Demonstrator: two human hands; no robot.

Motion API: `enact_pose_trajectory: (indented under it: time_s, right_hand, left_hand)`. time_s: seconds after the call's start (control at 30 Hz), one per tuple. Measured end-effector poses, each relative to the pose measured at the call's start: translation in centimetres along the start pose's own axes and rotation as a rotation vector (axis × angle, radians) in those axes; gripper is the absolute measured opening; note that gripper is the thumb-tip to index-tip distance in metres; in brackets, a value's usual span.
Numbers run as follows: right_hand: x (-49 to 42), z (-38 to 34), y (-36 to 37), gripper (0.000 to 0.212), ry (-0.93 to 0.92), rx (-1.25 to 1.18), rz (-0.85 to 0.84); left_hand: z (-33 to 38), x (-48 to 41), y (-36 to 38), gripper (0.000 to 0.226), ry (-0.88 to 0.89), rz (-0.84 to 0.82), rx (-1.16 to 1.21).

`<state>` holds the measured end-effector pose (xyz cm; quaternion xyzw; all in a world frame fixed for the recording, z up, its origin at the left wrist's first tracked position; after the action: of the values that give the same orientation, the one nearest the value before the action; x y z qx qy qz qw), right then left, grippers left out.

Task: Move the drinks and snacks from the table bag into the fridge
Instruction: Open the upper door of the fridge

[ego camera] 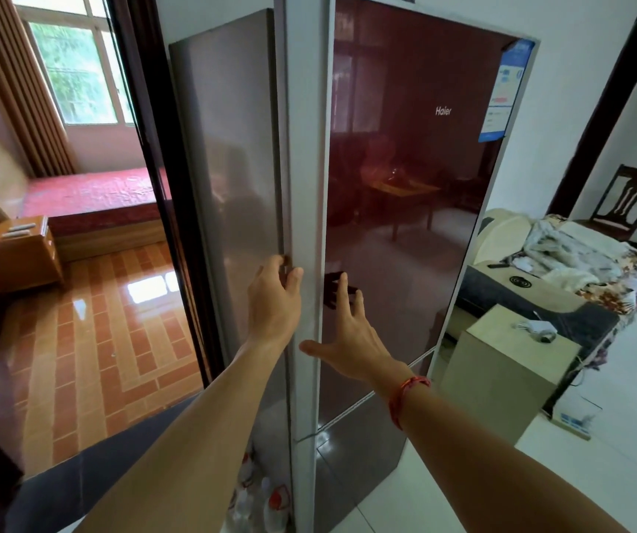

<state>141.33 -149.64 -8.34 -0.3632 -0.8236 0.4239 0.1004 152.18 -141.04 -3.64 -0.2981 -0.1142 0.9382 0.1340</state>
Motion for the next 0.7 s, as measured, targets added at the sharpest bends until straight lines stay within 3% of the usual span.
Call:
enact_pose_trajectory:
  time_s: [0.3, 0.6, 0.7]
  right_hand:
    - [3.4, 0.7, 0.4, 0.147, 0.035, -0.037, 0.165]
    - [9.2, 4.2, -3.0, 0.118, 0.038, -0.131, 0.358]
    - [10.9, 5.7, -4.7, 0.118, 0.061, -0.156, 0.387]
  left_hand:
    - [2.3, 4.4, -0.4, 0.015, 0.102, -0.082, 0.105]
    - [6.4, 11.1, 1.4, 0.018, 0.249, -0.249, 0.212]
    - [8.1, 13.1, 2.2, 0.018, 0.300, -0.303, 0.265]
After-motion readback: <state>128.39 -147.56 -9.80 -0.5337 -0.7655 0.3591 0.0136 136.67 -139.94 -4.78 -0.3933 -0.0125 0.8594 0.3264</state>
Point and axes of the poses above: each hand's wrist, its own x-axis away from the middle knuckle, its own y-axis out of the palm, z = x × y, the point moved 2 cm from there along -x, towards the middle knuckle, and after that the axes turned 7 degrees about z, right-handed, at the moved point
